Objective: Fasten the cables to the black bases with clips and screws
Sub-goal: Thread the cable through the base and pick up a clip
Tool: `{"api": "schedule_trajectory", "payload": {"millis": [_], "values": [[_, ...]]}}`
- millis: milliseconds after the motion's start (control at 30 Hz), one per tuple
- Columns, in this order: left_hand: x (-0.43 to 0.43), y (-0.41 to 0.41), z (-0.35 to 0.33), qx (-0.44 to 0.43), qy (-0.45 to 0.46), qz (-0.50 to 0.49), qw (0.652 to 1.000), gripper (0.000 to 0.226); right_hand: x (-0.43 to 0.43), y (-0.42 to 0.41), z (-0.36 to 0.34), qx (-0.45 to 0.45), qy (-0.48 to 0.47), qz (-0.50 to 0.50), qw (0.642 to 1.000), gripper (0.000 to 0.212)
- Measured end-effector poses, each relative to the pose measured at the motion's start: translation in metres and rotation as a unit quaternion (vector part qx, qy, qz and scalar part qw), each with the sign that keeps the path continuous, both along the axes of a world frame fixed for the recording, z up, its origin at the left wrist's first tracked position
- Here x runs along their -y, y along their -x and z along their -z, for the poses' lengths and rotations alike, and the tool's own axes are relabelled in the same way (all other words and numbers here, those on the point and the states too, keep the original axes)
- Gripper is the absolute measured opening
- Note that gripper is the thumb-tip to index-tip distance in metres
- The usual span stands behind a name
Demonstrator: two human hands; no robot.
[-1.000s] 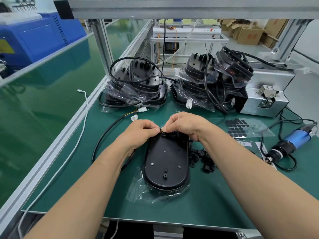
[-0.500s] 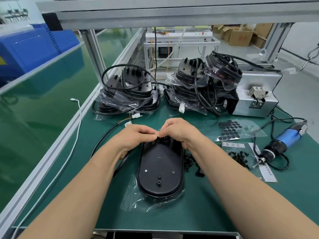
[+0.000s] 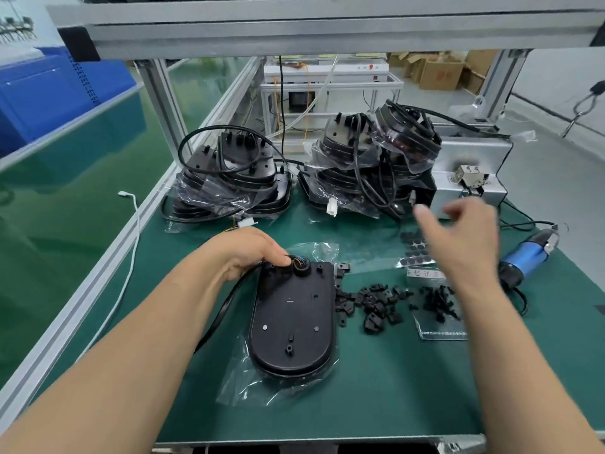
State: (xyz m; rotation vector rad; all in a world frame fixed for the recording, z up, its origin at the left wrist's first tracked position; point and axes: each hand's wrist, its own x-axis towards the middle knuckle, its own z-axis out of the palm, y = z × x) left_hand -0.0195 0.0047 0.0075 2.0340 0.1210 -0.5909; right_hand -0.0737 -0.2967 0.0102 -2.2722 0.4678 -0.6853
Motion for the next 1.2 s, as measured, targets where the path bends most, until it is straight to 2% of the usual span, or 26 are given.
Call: {"api": "schedule_trajectory", "payload": {"millis": [67, 167, 333, 500, 600, 667, 733, 900, 967, 1067, 1100, 1200], "values": [[0.001, -0.003, -0.005, -0.020, -0.008, 0.008, 1.000, 0.014, 0.047, 0.005, 0.006, -0.047, 0.026, 0.103, 0.993, 0.061], [0.001, -0.004, -0.009, -0.035, -0.011, 0.018, 0.999, 0.014, 0.088, 0.013, 0.022, -0.141, 0.029, 0.192, 0.971, 0.078], [-0.001, -0.006, -0.010, -0.041, -0.005, 0.027, 0.999, 0.013, 0.095, 0.017, 0.043, -0.216, -0.010, 0.194, 0.957, 0.105], [-0.005, -0.004, -0.009, -0.041, 0.014, 0.024, 0.999, 0.008, 0.109, 0.013, 0.048, -0.161, -0.068, 0.218, 0.960, 0.087], [-0.005, -0.002, -0.009, -0.040, 0.022, 0.039, 0.998, 0.012, 0.112, 0.018, 0.056, -0.104, -0.165, 0.221, 0.955, 0.084], [-0.003, 0.000, -0.010, -0.031, 0.013, 0.049, 0.998, 0.013, 0.112, 0.018, 0.053, -0.078, -0.281, 0.200, 0.936, 0.078], [-0.002, 0.000, -0.011, -0.021, 0.002, 0.058, 0.998, 0.012, 0.109, 0.017, 0.045, -0.028, -0.384, 0.153, 0.910, 0.059], [-0.003, 0.001, -0.014, -0.019, -0.015, 0.075, 0.997, 0.015, 0.075, 0.015, 0.009, 0.139, -0.493, -0.027, 0.859, 0.051], [-0.004, 0.001, -0.014, -0.023, -0.003, 0.071, 0.997, 0.014, 0.055, 0.016, -0.009, 0.160, -0.532, -0.097, 0.826, 0.042], [-0.005, 0.001, -0.013, -0.021, 0.012, 0.065, 0.998, 0.012, 0.024, 0.012, -0.032, 0.161, -0.631, -0.184, 0.737, 0.062], [-0.005, 0.001, -0.012, -0.021, 0.015, 0.063, 0.998, 0.012, 0.011, 0.009, -0.038, 0.162, -0.643, -0.194, 0.722, 0.064], [-0.006, 0.002, -0.013, -0.022, 0.027, 0.062, 0.997, 0.014, -0.035, -0.006, -0.044, 0.183, -0.631, -0.186, 0.730, 0.058]]}}
